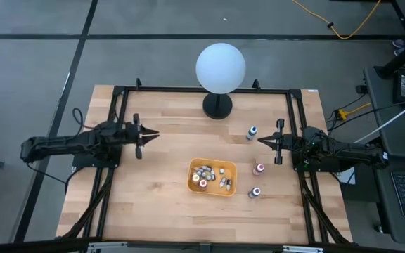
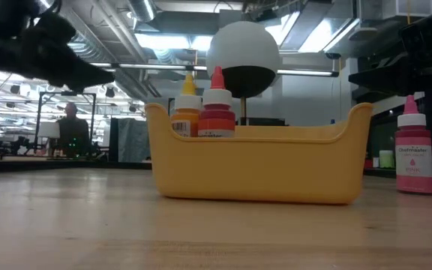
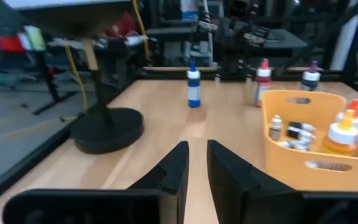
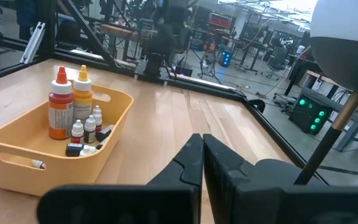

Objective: Pick & Place food coloring
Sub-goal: Put the large blue food coloring bottle into the yellow bin

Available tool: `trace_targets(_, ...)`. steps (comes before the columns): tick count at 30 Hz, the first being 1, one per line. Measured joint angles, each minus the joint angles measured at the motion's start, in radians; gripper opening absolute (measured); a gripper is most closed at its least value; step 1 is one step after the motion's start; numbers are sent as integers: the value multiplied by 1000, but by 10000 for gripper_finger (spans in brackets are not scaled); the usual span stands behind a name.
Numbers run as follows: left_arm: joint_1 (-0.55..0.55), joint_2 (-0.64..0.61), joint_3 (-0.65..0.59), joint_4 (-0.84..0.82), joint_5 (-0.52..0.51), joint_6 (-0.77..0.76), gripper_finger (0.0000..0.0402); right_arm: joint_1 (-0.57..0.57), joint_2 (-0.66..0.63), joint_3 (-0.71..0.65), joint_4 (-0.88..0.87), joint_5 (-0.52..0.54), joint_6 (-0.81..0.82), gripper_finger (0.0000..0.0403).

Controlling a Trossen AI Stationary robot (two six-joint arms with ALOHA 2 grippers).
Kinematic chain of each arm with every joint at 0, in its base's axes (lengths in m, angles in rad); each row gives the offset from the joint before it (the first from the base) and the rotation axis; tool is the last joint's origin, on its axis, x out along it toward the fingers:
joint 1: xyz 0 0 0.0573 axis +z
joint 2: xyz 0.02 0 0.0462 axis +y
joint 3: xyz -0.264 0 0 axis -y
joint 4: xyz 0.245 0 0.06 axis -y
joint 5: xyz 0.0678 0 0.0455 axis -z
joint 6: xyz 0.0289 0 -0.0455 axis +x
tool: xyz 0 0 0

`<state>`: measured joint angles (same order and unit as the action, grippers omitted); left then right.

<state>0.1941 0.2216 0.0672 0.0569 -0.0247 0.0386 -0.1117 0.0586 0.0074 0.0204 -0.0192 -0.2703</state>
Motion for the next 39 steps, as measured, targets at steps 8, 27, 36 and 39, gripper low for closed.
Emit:
trace_targets(8, -11, -212, -58, -43, -1, 62, 39, 0, 0, 0, 0, 0, 0, 16)
trace_targets(27, -8, -138, -55, -53, 17, 106, 40, 0, 0, 0, 0, 0, 0, 16)
trace_targets(36, -8, -138, -55, -53, 17, 106, 36, 0, 2, 0, 54, -101, 152, 16)
trace_targets(39, -8, -138, -55, -53, 17, 106, 38, 0, 2, 0, 80, -140, 223, 16)
